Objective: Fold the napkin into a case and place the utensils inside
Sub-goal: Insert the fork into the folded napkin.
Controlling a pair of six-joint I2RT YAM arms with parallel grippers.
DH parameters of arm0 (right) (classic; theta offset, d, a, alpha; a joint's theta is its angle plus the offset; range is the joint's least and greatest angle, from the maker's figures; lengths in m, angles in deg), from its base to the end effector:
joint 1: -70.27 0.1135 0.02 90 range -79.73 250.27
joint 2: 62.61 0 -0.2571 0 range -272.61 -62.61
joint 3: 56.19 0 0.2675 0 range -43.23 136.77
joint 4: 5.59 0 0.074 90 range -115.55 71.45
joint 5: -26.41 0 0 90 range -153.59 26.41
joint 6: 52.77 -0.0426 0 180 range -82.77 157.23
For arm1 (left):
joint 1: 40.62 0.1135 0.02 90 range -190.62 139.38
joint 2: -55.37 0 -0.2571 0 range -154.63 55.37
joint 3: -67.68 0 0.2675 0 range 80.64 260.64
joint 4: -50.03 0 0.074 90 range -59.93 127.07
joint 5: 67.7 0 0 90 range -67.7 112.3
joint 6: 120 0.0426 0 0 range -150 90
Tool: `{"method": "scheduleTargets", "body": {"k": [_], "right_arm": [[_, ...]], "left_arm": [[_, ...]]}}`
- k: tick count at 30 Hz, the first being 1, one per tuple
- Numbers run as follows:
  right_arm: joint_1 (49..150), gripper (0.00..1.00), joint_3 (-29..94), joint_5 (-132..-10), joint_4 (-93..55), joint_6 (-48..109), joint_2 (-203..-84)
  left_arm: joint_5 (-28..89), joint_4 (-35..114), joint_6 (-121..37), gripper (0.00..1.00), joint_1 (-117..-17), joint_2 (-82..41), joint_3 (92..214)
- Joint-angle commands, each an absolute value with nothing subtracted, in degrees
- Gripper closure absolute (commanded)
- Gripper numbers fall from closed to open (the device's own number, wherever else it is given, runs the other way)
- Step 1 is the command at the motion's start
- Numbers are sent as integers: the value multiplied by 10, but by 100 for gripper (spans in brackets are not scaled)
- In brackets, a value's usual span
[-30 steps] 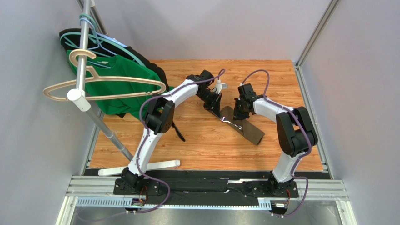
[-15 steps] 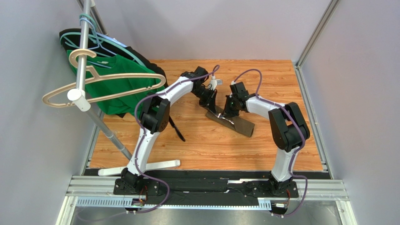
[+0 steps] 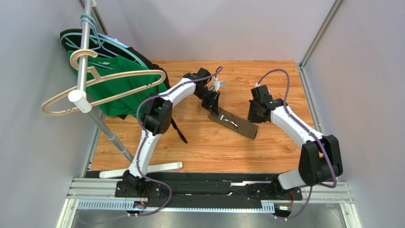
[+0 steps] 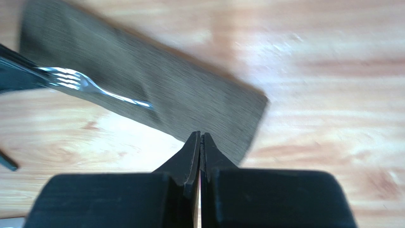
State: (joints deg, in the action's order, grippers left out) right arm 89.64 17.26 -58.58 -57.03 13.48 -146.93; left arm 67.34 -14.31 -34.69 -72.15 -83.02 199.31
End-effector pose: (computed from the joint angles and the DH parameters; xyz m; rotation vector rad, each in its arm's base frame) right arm 0.2950 0.0998 0.2158 0.1302 2.6546 0.1326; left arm 0.4203 -0.2932 0.1543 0.8423 2.6930 -1.2550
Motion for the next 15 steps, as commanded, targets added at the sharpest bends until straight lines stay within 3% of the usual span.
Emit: {"method": "scheduleTargets", "body": {"k": [1,15], "right_arm": [[893,100,138,-565,-588,154,-1454],[893,100,69,-589,-549,143,-1461]], "left_arm": [[673,-143,-345,100,-725,-831,2000],[670,-150,-343,100,-724,-826,2003]]}}
